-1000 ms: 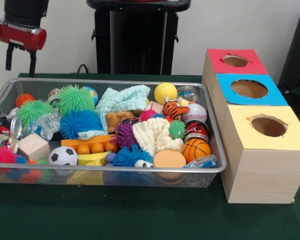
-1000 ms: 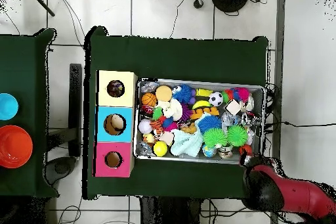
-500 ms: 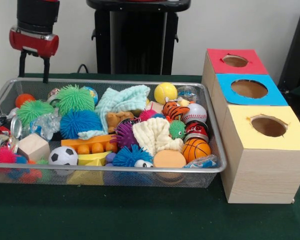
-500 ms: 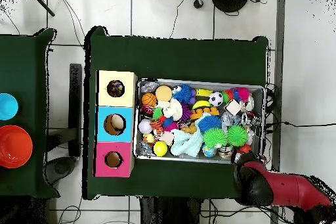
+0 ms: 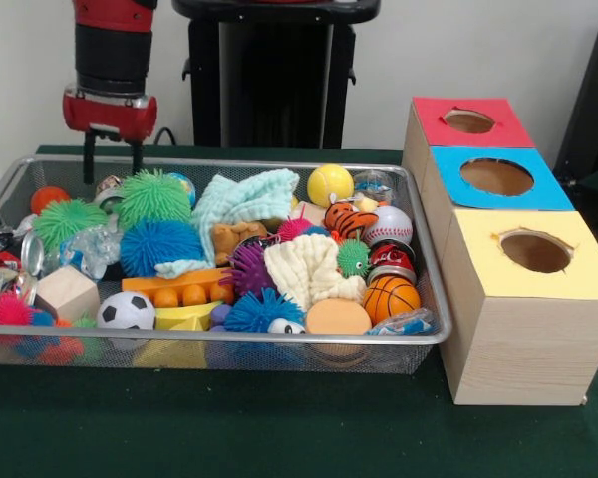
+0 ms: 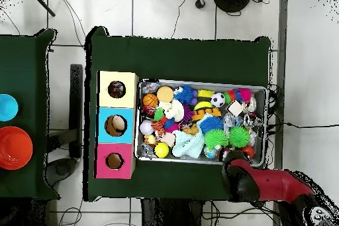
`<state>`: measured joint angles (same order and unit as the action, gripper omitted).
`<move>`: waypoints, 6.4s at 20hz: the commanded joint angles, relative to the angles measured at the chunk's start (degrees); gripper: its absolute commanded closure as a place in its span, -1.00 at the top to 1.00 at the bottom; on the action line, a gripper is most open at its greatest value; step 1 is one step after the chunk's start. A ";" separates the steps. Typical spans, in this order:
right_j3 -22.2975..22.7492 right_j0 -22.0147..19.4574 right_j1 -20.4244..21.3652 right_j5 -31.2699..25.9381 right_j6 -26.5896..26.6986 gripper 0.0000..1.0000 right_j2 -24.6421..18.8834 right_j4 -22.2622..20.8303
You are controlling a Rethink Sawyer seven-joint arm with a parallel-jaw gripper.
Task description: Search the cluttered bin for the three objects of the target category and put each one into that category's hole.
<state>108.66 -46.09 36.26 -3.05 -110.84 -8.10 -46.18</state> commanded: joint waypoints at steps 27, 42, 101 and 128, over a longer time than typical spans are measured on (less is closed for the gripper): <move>-7.69 -1.89 -11.63 6.56 -1.37 1.00 3.19 -2.99; -7.30 -0.83 -12.75 4.39 -2.07 1.00 5.17 -1.28; 8.31 12.49 7.15 4.01 -9.37 1.00 1.56 15.13; 1.44 21.69 0.37 9.23 -8.50 1.00 5.08 25.53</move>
<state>115.34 -24.86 40.63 2.29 -110.84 -0.68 -23.00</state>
